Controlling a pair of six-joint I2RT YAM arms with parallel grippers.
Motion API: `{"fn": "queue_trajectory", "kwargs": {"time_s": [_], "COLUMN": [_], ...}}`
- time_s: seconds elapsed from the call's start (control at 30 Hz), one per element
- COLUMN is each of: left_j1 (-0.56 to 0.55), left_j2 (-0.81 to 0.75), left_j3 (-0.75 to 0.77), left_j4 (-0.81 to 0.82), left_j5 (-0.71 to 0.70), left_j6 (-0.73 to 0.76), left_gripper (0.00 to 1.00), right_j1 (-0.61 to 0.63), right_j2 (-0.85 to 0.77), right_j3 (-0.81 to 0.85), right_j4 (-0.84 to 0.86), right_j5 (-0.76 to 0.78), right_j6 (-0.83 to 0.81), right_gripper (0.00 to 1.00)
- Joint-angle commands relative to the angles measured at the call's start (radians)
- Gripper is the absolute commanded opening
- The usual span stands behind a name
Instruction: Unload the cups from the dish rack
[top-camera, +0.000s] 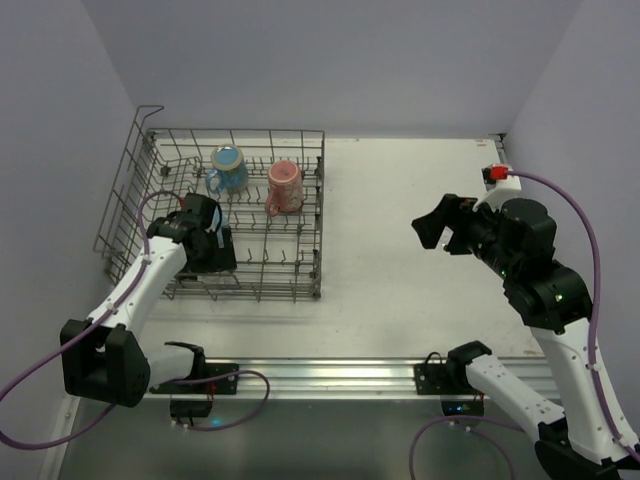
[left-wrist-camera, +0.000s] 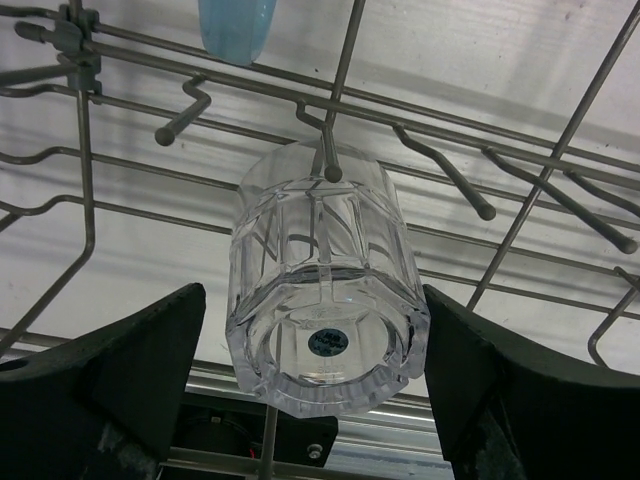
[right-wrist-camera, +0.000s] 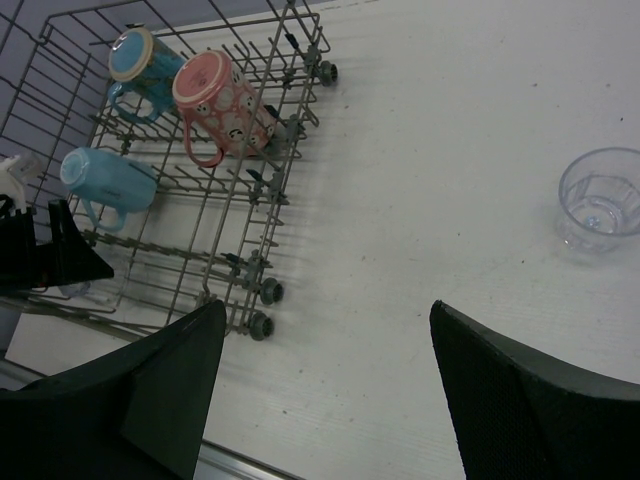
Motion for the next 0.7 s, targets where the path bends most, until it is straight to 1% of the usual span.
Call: {"fn": "queue_trajectory", "kwargs": {"time_s": [0.0,0.13,0.2,0.3,0.33,0.4,0.43,0.47,0.63,0.67], "left_j1": [0.005,0.005,0.005,0.005,0.005,0.005,0.005,0.005,0.004,0.002], "left_j2": [-0.007,-0.021,-0.019,-0.024,-0.024,-0.024,-0.024,-0.024,-0.065,-0.070], "left_j3": [-0.042,-0.054,-0.043,-0.025,-0.005,0.024,0.056,0.079,0.220,0.277], "left_j4": [-0.005,0.005,0.005,0.000,-0.003,-0.021,-0.032,-0.056,-0.112,-0.129], "left_j5": [0.055,0.049,0.043,0.015,0.007,-0.016,-0.023,-0.033,-0.057,-0.057], "left_j6": [-0.008,-0.013,-0.014,-0.018,-0.019,-0.019,-0.019,-0.021,-0.018,-0.019], "left_gripper": [0.87,0.79,0.70,0.45,0.30,0.18,0.10,0.00,0.00,0.00], "right_j1": [0.005,0.005,0.005,0.005,0.005,0.005,0.005,0.005,0.005,0.005], "right_j2": [-0.011,-0.011,-0.009,-0.012,-0.011,-0.006,-0.003,0.011,0.061,0.071], "right_j3": [-0.001,-0.015,-0.018,-0.025,-0.028,-0.038,-0.038,-0.039,-0.035,-0.033], "right_j4": [0.008,0.013,0.010,0.013,0.014,0.022,0.027,0.027,0.045,0.048], "right_j5": [-0.007,-0.011,-0.014,-0.018,-0.025,-0.037,-0.048,-0.051,-0.064,-0.080], "right_j6": [-0.016,-0.013,-0.013,-0.010,-0.006,-0.003,-0.004,-0.004,-0.001,0.000], "right_gripper": [0.85,0.85,0.85,0.85,0.84,0.84,0.84,0.84,0.84,0.84]}}
